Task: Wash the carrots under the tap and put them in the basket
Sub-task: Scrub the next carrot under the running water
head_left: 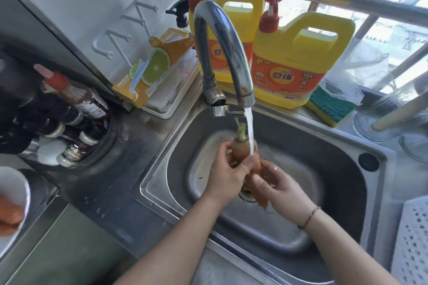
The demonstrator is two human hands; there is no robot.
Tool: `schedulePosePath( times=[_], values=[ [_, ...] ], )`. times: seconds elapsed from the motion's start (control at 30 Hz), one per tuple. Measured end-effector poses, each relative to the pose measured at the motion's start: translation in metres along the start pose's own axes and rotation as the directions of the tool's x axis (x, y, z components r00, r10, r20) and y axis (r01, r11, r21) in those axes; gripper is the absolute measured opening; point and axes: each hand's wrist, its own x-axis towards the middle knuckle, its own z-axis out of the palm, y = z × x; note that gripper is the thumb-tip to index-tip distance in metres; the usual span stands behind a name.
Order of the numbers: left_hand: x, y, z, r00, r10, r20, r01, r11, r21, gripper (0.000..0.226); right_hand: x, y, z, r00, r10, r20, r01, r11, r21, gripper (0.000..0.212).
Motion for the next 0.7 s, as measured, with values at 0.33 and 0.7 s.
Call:
schedulePosePath(
  times=[0.33, 0.7],
  values=[
    [0.0, -0.001, -0.018, 0.979, 0.01, 0.201, 0.032, 0.979, -0.202, 0.035, -0.015, 0.001, -0.017, 0.996, -0.005, 0.085, -0.001, 0.997, 0.072, 0.046],
    [0.008, 0.006, 0.015, 0.983, -0.149, -0.105, 0.154, 0.987, 0.042, 0.036, -0.025, -0.017, 0.0, 0.986, -0.023, -0.163, -0.114, 0.618, -0.778, 0.044]
  ],
)
